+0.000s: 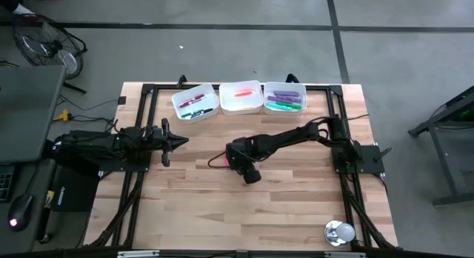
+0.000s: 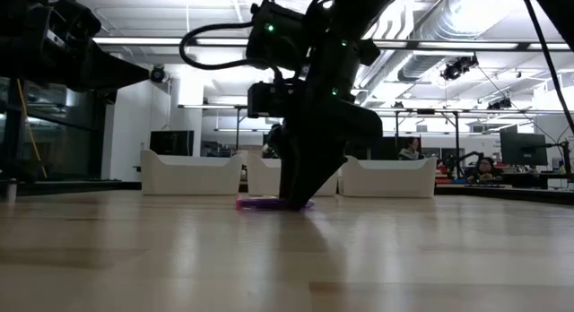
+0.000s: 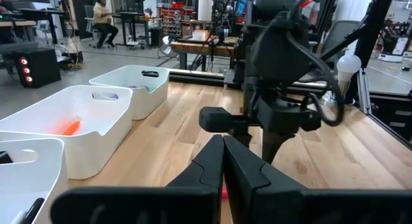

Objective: Pick & Place Markers
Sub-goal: Put the violet pen into the middle white bin

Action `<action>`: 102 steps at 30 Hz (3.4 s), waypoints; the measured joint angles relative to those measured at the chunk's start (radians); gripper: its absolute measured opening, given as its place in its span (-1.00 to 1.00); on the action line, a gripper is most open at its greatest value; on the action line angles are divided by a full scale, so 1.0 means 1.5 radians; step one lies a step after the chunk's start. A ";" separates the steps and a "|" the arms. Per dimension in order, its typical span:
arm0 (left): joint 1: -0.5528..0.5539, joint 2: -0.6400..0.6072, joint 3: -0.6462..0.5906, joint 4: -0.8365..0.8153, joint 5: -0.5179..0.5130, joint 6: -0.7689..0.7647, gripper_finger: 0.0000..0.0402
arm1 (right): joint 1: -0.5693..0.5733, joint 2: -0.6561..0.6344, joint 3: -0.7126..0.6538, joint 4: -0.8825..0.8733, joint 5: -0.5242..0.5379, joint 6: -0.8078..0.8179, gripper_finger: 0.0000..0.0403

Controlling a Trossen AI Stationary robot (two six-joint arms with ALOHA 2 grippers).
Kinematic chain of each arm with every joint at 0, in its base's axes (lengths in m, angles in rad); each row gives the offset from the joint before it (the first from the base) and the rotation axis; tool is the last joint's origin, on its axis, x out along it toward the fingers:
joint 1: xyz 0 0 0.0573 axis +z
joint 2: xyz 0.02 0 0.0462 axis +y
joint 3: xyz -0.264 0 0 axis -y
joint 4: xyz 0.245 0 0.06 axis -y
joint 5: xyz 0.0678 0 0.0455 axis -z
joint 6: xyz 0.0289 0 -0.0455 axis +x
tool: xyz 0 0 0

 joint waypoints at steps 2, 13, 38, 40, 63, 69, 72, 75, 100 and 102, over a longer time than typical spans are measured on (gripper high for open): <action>0.000 0.000 0.000 0.000 0.000 0.000 -0.96 | 0.008 0.000 0.000 -0.001 0.008 0.011 -0.30; 0.000 0.000 0.000 0.001 0.000 0.000 -0.96 | 0.024 0.000 -0.001 -0.020 -0.026 0.131 -0.67; 0.000 0.000 0.001 0.001 0.000 0.000 -0.96 | 0.030 0.000 0.007 -0.026 -0.011 0.253 -0.88; 0.000 0.000 0.001 0.001 0.000 0.000 -0.96 | 0.030 0.001 0.022 -0.041 -0.004 0.252 -0.88; 0.000 0.000 0.002 0.000 0.000 0.000 -0.96 | -0.092 0.005 0.345 -0.353 0.134 0.135 -0.88; 0.000 0.000 0.002 0.000 0.000 0.000 -0.96 | -0.198 0.005 0.356 -0.359 0.133 0.034 -0.88; 0.000 0.000 0.002 0.000 0.000 0.000 -0.96 | -0.252 0.005 0.356 -0.354 0.134 -0.011 -0.88; 0.000 0.000 0.002 0.000 0.000 0.000 -0.96 | -0.301 0.005 0.356 -0.347 0.131 -0.051 -0.88; 0.000 0.000 0.002 0.000 0.000 0.000 -0.96 | -0.461 0.003 0.215 -0.161 -0.021 -0.296 -0.88; 0.000 0.000 0.002 0.000 0.000 0.000 -0.96 | -0.460 0.003 0.209 -0.160 -0.017 -0.296 -0.86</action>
